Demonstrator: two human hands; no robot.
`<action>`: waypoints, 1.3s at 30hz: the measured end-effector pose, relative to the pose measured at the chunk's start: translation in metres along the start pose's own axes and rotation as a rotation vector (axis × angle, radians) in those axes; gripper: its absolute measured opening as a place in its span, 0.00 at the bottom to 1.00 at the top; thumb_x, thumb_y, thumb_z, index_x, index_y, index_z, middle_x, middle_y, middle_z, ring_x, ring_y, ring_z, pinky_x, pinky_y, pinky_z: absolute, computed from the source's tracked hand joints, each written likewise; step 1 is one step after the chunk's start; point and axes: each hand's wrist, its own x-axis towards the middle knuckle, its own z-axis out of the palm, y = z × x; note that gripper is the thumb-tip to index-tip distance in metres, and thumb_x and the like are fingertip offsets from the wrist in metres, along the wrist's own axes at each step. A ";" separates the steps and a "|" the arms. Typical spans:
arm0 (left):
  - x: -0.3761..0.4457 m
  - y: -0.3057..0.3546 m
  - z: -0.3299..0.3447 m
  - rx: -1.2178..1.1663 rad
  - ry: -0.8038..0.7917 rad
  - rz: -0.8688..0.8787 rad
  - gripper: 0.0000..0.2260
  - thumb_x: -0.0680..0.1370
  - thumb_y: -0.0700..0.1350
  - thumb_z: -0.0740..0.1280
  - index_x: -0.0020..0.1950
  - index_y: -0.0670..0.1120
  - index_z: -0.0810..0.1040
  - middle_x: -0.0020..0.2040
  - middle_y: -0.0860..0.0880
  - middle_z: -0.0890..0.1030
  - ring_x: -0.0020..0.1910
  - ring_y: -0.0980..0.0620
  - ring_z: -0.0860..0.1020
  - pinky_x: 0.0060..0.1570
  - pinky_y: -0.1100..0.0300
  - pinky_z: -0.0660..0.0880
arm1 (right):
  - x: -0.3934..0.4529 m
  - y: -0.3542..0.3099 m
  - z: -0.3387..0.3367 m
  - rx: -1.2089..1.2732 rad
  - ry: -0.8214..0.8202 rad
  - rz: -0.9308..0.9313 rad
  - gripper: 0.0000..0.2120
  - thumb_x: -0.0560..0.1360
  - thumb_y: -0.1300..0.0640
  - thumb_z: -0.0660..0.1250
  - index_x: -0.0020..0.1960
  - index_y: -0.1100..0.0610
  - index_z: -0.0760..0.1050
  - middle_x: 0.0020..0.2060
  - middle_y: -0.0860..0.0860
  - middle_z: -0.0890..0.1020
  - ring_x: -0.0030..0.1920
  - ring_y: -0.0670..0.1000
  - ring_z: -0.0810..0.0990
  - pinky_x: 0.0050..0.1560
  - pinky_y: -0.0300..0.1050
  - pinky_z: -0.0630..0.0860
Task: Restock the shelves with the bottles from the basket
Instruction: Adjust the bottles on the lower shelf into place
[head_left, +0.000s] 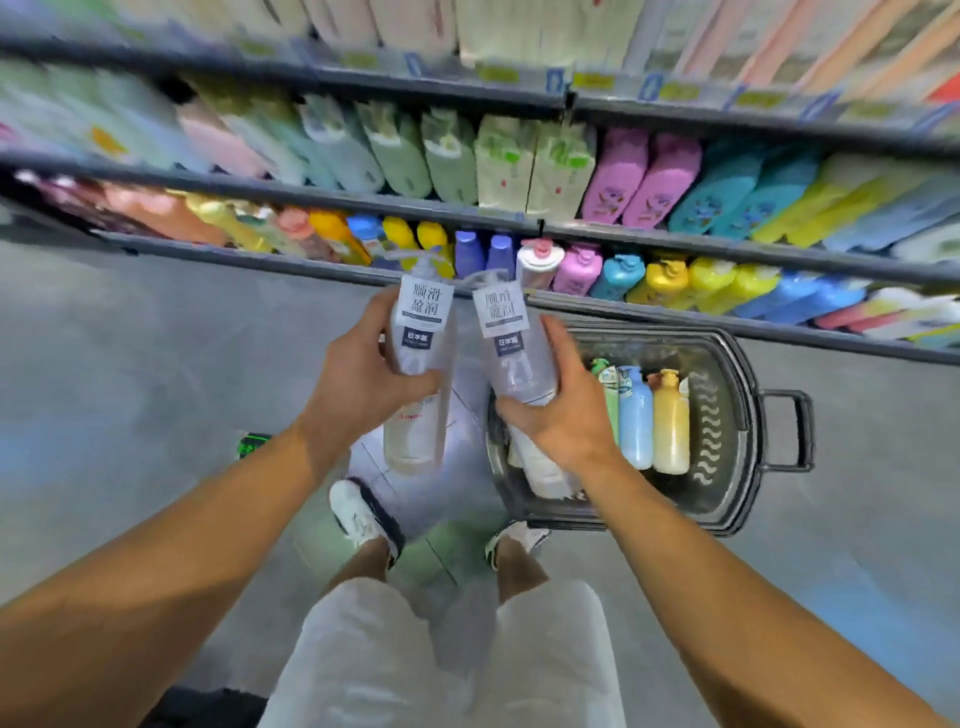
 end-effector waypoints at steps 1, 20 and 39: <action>-0.009 0.001 -0.021 -0.007 0.014 -0.003 0.39 0.60 0.53 0.78 0.68 0.62 0.67 0.48 0.70 0.80 0.44 0.66 0.79 0.42 0.70 0.76 | -0.005 -0.021 0.011 -0.030 -0.016 -0.038 0.49 0.64 0.53 0.80 0.77 0.39 0.57 0.62 0.41 0.79 0.58 0.47 0.79 0.58 0.46 0.76; -0.119 -0.055 -0.425 -0.188 0.459 0.113 0.46 0.57 0.51 0.76 0.75 0.56 0.65 0.59 0.54 0.82 0.57 0.53 0.81 0.59 0.47 0.77 | -0.025 -0.345 0.272 -0.213 0.002 -0.563 0.49 0.60 0.49 0.78 0.74 0.33 0.55 0.59 0.32 0.72 0.57 0.35 0.74 0.55 0.41 0.74; -0.021 -0.059 -0.618 -0.132 0.606 0.203 0.44 0.59 0.51 0.77 0.74 0.59 0.66 0.56 0.58 0.82 0.53 0.60 0.81 0.56 0.52 0.79 | 0.097 -0.525 0.391 -0.244 0.055 -0.801 0.51 0.58 0.47 0.80 0.73 0.36 0.56 0.66 0.43 0.73 0.62 0.48 0.76 0.61 0.55 0.76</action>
